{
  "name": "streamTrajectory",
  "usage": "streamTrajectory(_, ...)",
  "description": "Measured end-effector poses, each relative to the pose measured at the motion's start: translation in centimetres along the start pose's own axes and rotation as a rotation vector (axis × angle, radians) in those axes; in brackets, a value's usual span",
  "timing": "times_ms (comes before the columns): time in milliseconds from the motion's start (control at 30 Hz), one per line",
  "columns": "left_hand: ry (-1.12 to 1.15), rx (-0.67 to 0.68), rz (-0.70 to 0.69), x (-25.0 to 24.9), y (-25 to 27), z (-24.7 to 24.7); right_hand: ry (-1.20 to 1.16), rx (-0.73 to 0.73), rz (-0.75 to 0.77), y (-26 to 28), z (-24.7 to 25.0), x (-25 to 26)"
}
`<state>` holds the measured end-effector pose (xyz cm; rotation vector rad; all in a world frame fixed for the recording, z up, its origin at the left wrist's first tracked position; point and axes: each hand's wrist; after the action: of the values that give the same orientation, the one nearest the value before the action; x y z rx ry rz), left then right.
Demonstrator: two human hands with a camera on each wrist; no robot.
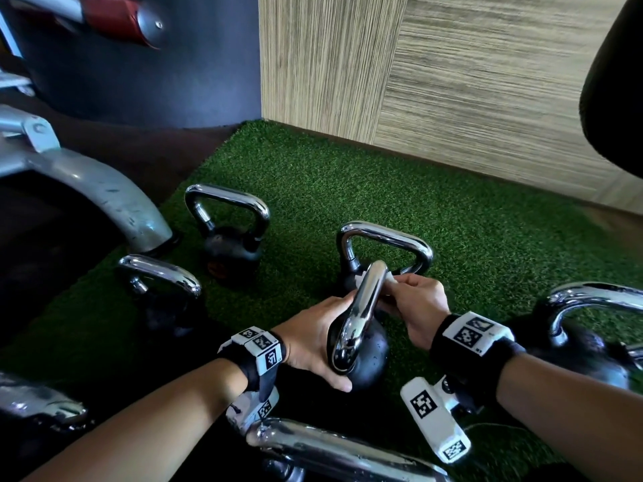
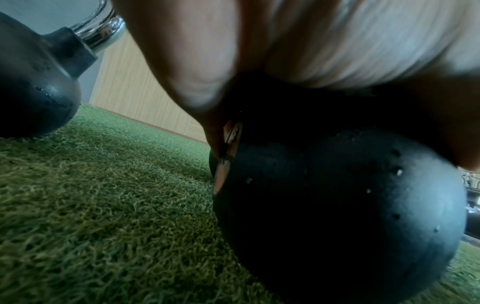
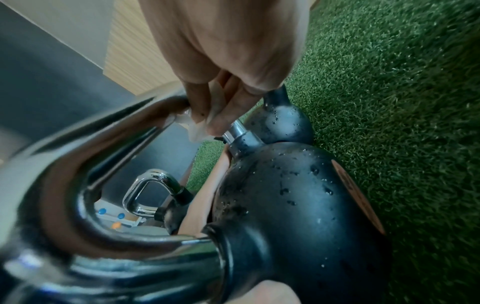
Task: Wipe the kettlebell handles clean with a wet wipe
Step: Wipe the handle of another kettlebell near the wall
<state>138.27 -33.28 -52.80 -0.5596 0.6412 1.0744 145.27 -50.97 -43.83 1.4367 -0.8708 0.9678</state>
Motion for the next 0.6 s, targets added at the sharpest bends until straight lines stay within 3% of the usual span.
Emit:
streamTrajectory(333, -0.028, 0.012, -0.001, -0.4, 0.0, 0.1, 0.201, -0.013, 0.017, 0.7, -0.9, -0.7)
streamTrajectory(467, -0.026, 0.030, -0.046, -1.0, 0.0, 0.5, 0.387, 0.025, -0.036, 0.5, -0.9, -0.2)
streamTrajectory(600, -0.003, 0.091, -0.054, -0.4, -0.3, 0.6, 0.687, 0.287, -0.235, 1.3, -0.4, 1.7)
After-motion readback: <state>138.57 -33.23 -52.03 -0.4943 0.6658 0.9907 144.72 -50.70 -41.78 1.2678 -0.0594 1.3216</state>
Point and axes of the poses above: each hand's wrist, its own y-axis away from the middle knuckle, its own z-axis out of the back of the hand, x = y × z, and after that the axes turned 5 degrees about -z, right-handed
